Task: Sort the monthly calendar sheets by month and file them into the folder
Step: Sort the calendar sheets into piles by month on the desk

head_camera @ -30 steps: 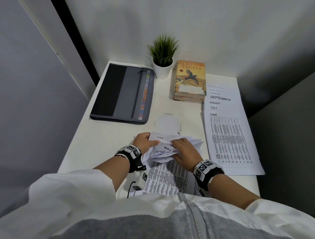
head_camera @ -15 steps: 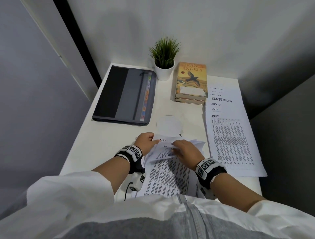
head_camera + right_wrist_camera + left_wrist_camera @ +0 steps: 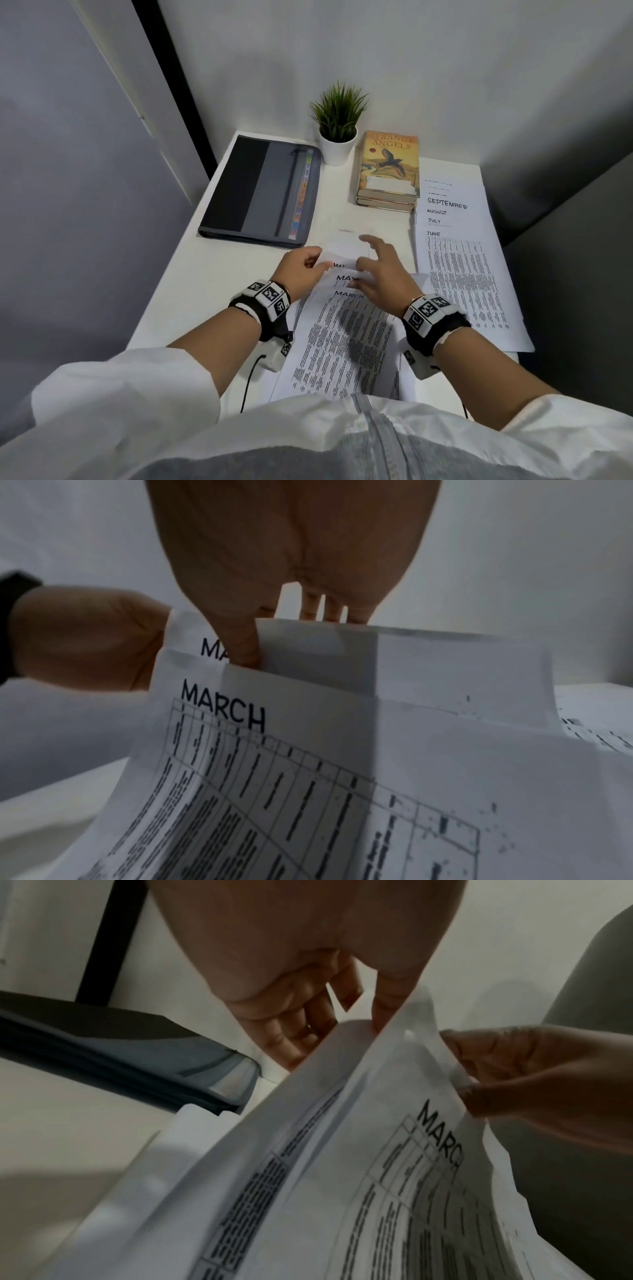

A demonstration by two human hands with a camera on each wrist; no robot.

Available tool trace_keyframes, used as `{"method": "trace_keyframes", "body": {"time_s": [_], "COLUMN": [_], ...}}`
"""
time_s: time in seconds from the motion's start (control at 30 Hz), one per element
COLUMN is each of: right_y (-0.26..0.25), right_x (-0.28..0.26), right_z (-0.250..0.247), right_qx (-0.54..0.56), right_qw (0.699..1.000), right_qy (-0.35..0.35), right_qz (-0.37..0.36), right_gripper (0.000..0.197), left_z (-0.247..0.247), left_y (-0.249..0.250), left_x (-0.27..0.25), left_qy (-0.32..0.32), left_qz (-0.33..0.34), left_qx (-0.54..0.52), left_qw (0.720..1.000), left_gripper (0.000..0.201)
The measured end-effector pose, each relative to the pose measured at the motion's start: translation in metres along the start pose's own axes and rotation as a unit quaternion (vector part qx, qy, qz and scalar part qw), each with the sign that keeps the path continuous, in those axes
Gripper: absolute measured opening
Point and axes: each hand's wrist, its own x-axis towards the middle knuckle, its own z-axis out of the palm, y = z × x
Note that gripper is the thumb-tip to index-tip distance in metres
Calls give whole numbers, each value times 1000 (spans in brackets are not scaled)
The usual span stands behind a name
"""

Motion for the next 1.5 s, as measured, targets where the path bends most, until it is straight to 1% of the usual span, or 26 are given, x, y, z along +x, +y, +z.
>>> {"method": "trace_keyframes", "body": {"time_s": [0.07, 0.17, 0.23, 0.33, 0.4, 0.5, 0.53, 0.63, 0.67, 0.73, 0.8, 0.83, 0.9, 0.93, 0.97, 1.0, 1.03, 1.07, 1.1, 1.17, 1.2, 1.27, 1.3, 1.4, 1.43, 1.5], "right_y": [-8, -19, -24, -33, -40, -50, -54, -63, -65, -65, -57, -49, -26, -14, -2, 8, 16, 23, 29, 38, 41, 48, 52, 69, 75, 88], "right_x": [2, 7, 10, 15, 20, 30, 33, 40, 42, 47, 50, 51, 50, 49, 49, 49, 50, 52, 55, 63, 66, 72, 73, 74, 73, 72], "right_z": [-12, -27, -38, -61, -79, -105, -114, -139, -146, -156, -161, -162, -160, -158, -154, -149, -143, -136, -131, -122, -121, -120, -118, -100, -90, -64], "right_qx": [8, 33, 67, 77, 78, 69, 65, 48, 51, 78, 104, 105, 128, 170, 230, 299, 366, 419, 456, 477, 478, 480, 483, 475, 473, 464], "right_qw": [1000, 998, 995, 995, 995, 996, 996, 996, 995, 989, 974, 960, 918, 898, 881, 864, 847, 831, 817, 801, 795, 786, 785, 792, 794, 800], "right_qy": [-16, -46, -34, -17, -5, 14, 20, 58, 77, 123, 200, 258, 369, 393, 387, 358, 316, 276, 253, 279, 302, 333, 339, 332, 318, 275], "right_qz": [1, 35, 59, 57, 57, 53, 51, 38, 34, 34, 28, 31, 67, 103, 148, 190, 221, 239, 245, 229, 221, 203, 190, 193, 212, 265], "right_gripper": [21, 26, 26, 21, 20, 21, 21, 20, 19, 16, 18, 25, 54, 69, 82, 89, 91, 85, 72, 38, 30, 26, 25, 24, 23, 21], "left_z": [0, -6, -11, -21, -27, -33, -34, -32, -30, -28, -28, -30, -35, -39, -42, -43, -42, -38, -33, -17, -10, 2, 6, 15, 19, 27], "left_y": [4, 16, 24, 44, 60, 78, 83, 95, 98, 104, 114, 121, 134, 141, 147, 151, 154, 155, 155, 150, 146, 137, 131, 108, 99, 82], "left_x": [-5, -9, -10, -14, -16, -15, -14, -5, -1, 7, 16, 21, 31, 36, 41, 46, 51, 56, 60, 68, 71, 78, 82, 92, 94, 96], "left_qy": [-10, -18, -9, 4, 12, 38, 46, 75, 85, 113, 137, 151, 182, 194, 201, 202, 196, 187, 179, 172, 173, 175, 176, 173, 167, 164], "left_qz": [16, 39, 58, 77, 85, 127, 144, 141, 138, 148, 151, 149, 146, 148, 153, 155, 155, 150, 143, 128, 122, 124, 128, 111, 95, 59], "left_qx": [2, 14, 16, 3, -33, -32, -28, -44, -48, -43, -54, -71, -111, -133, -158, -182, -202, -207, -201, -188, -188, -183, -188, -177, -167, -129], "left_qw": [1000, 999, 998, 997, 996, 991, 988, 986, 986, 982, 977, 975, 966, 961, 955, 950, 947, 948, 952, 958, 959, 959, 958, 962, 967, 976], "left_gripper": [27, 28, 35, 40, 42, 74, 71, 30, 21, 14, 9, 8, 11, 12, 12, 14, 16, 18, 19, 22, 31, 56, 57, 34, 28, 28]}}
